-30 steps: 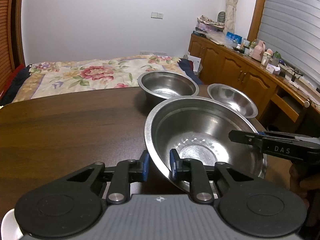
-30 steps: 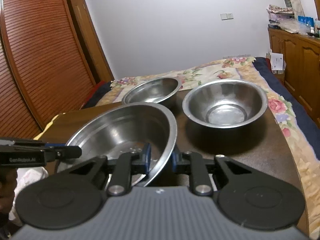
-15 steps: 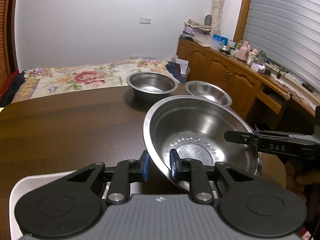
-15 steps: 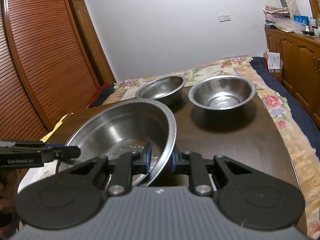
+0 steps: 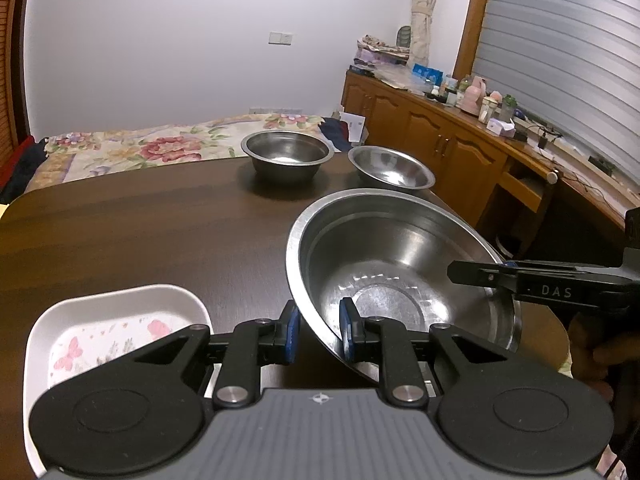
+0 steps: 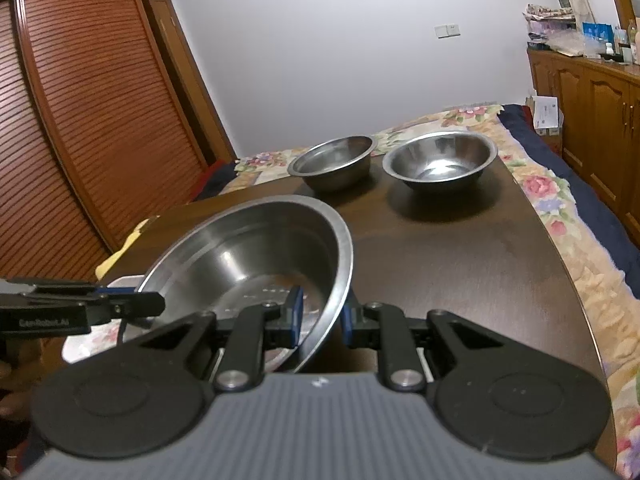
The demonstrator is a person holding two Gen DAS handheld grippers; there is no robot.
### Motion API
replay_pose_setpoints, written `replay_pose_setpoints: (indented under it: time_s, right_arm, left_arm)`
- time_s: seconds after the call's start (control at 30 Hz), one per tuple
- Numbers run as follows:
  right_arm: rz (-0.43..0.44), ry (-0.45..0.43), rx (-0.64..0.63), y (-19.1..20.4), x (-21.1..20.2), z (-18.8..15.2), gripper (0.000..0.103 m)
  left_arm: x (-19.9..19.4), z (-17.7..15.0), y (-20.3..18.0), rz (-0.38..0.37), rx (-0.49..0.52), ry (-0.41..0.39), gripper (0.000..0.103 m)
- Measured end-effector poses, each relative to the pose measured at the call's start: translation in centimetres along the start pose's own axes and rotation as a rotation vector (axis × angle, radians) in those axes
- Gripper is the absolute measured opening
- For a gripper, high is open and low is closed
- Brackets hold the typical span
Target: Organize plates and bowls
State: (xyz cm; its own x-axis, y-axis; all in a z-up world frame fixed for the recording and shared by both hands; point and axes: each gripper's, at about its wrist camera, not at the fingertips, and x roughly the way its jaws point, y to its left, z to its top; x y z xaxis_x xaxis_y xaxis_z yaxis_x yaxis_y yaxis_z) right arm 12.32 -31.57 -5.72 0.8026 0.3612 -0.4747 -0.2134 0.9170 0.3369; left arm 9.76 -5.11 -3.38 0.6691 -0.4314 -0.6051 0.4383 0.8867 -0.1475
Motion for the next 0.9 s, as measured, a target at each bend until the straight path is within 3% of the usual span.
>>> replay_pose_setpoints:
  time_s: [0.9]
  right_arm:
    - [-0.02, 0.034, -0.009, -0.2, -0.1, -1.7, 0.022]
  left_arm:
    - [0.3, -2.0, -0.1, 0.005, -0.003, 0.017, 0.023]
